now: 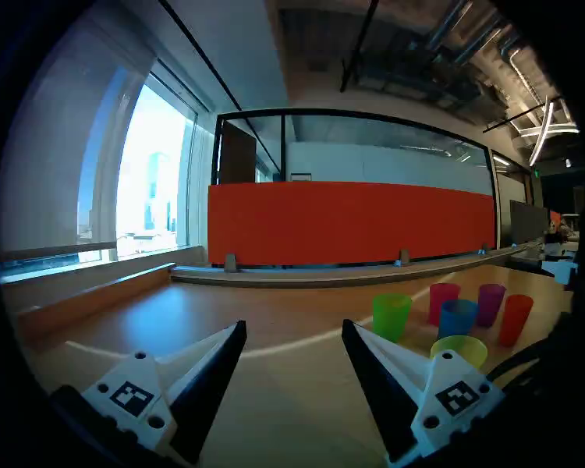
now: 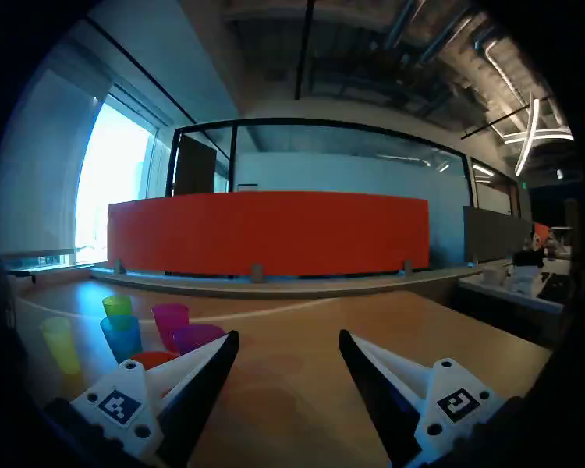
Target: Pour water
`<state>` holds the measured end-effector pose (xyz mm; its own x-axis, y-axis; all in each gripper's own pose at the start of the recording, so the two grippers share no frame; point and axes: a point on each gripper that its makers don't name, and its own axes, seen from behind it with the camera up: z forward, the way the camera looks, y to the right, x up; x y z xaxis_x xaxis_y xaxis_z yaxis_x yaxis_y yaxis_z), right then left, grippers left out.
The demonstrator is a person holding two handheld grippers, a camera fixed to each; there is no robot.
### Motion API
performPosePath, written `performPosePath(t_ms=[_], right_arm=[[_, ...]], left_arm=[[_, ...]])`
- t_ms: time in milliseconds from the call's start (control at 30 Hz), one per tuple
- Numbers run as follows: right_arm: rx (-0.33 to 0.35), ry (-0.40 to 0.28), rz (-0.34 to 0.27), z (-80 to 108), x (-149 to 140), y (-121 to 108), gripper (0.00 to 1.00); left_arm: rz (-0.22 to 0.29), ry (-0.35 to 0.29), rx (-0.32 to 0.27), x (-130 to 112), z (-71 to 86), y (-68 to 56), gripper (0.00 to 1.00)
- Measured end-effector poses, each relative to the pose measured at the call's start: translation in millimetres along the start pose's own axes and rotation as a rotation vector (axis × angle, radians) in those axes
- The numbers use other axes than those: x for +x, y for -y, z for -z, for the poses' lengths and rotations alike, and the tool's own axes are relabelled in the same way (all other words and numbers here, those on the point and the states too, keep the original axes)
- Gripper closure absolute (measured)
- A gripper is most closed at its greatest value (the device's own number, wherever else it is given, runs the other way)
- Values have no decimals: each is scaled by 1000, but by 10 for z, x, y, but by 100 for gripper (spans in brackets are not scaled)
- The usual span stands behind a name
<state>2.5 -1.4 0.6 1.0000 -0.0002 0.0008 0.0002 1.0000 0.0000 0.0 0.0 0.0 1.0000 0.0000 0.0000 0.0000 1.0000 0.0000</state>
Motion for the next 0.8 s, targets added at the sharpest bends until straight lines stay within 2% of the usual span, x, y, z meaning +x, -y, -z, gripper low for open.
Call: performPosePath(t_ms=[200, 500, 600, 800], right_arm=[[0, -1, 0, 2, 5, -5, 1], [18, 0, 0, 15, -13, 24, 0], [21, 3, 3, 39, 50, 29, 1], [26, -16, 26, 52, 281, 30, 1]], left_arm=[[0, -1, -1, 15, -2, -12, 10], [3, 2, 9, 23, 6, 36, 10], [0, 15, 7, 4, 8, 43, 10], [-18, 2, -10, 191, -8, 24, 10]])
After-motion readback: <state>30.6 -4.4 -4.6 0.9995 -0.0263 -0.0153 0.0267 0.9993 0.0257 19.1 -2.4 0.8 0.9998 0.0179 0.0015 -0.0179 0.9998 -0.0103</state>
